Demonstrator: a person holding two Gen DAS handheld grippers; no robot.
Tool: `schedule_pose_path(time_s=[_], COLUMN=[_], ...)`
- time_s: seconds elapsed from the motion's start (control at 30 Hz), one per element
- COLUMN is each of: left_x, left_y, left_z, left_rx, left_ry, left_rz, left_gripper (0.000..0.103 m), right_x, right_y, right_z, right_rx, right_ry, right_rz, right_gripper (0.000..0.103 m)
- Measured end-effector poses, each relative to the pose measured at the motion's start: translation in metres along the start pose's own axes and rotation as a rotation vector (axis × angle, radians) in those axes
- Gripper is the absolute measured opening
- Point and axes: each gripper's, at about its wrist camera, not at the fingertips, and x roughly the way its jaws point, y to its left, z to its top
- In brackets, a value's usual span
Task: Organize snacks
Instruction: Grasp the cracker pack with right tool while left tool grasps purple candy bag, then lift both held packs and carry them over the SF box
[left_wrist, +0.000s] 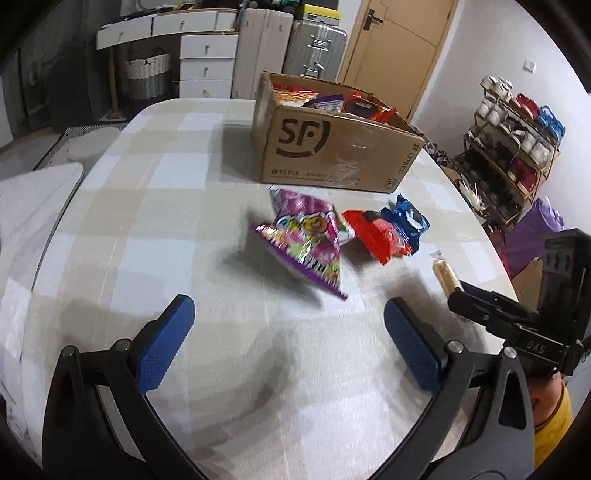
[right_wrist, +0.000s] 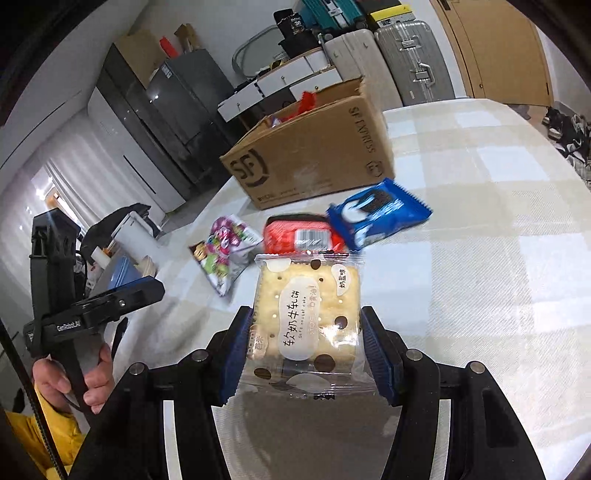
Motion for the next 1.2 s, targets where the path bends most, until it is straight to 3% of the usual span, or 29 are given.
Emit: schedule_pose_path(time_s=[0.2,0.37,0.53,0.6,0.73,0.77,0.8,0.97,1.2], left_x=[0.04,0.063,0.082,0.091,0.095,0.096,0.095,0.086,0.057], left_y=[-0.002,0.013,0.03,0.032,0.033,0.033,0.033,0.026,0.029], left_z=[0.025,0.045,0.054,0.054,0.051,0.051,0.051,0.046,0.043], left_rx=[0.023,-0.052,-0.148,-0.156,-0.151,-0.154,-0.151,-0.107,-0.085], left_ry=[0.054,0.048,0.055,0.069,0.061,0.062,0.054,0.021,-0.047], left_rz=[0.016,-0.011,-0.108,-0.13,-0.18,-0.204,-0.211,-0.189,-0.11], left_gripper=[0.102,0.102,0.097,0.09,0.064,0.053,0.05,0.044,0.043], right_x=[0.0,0.006,0.007,0.007,0.009,0.01,0.01,0.01,0.008], right_y=[-0.012,-0.016,-0.025,-0.026,-0.024,-0.023,-0.022,-0.023,-0.026], right_z=[0.007,0.011,0.013,0.013,0.013,0.013,0.013,0.013,0.012], right_rx=[0.043,0.05,0.102,0.111,0.103,0.1,0.095,0.095,0.101], right_ry=[-0.048,-0.038,-0.038,-0.04,-0.032,-0.029,-0.027,-0.034,-0.053], right_rz=[0.067,0.098,0.12,0.121,0.116,0.117,0.113,0.109,0.115], right_gripper=[0.059,0.059,0.059,0.059,0.059,0.059,0.059,0.059,0.059])
